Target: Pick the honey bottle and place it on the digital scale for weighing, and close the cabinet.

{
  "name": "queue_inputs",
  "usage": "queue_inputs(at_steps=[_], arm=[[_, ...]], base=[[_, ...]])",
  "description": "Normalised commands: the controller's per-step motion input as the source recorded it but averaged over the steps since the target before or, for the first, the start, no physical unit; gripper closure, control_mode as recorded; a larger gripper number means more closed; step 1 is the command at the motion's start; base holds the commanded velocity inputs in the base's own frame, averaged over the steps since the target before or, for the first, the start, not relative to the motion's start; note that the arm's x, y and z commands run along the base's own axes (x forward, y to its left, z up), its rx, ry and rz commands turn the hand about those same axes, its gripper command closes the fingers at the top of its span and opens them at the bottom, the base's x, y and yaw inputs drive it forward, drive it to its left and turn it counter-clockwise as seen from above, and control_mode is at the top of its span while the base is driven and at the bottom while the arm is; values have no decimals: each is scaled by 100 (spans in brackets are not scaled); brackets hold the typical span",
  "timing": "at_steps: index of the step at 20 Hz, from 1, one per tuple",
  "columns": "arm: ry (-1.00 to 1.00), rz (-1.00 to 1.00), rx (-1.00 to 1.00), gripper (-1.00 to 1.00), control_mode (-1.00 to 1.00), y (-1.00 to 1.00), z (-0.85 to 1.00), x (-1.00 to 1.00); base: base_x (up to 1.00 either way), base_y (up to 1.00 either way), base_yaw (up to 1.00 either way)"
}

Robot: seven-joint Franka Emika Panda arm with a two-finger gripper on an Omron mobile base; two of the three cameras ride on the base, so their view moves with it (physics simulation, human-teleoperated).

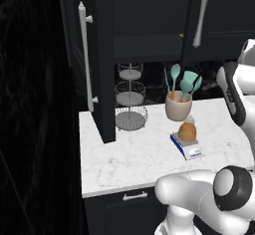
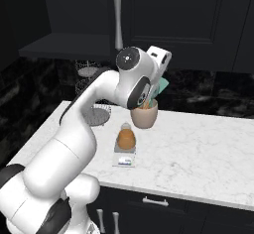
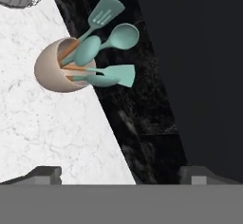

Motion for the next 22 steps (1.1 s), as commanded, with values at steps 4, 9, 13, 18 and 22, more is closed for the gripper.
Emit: queue_inputs(at_steps=[4,9,13,18,22], arm=[[5,0,-2,-100,-100,2,-45,-45],[8,0,-2,-100,-100,0,-13,0],[-4,0,-3,-100,-100,5,-11,-36],[-8,1,-11,-100,-100,32,-13,-58],[-7,0,-17,-100,-100,54,-21,-53]], base=[[0,0,0],[0,0,0],[0,0,0],[0,0,0],[0,0,0]])
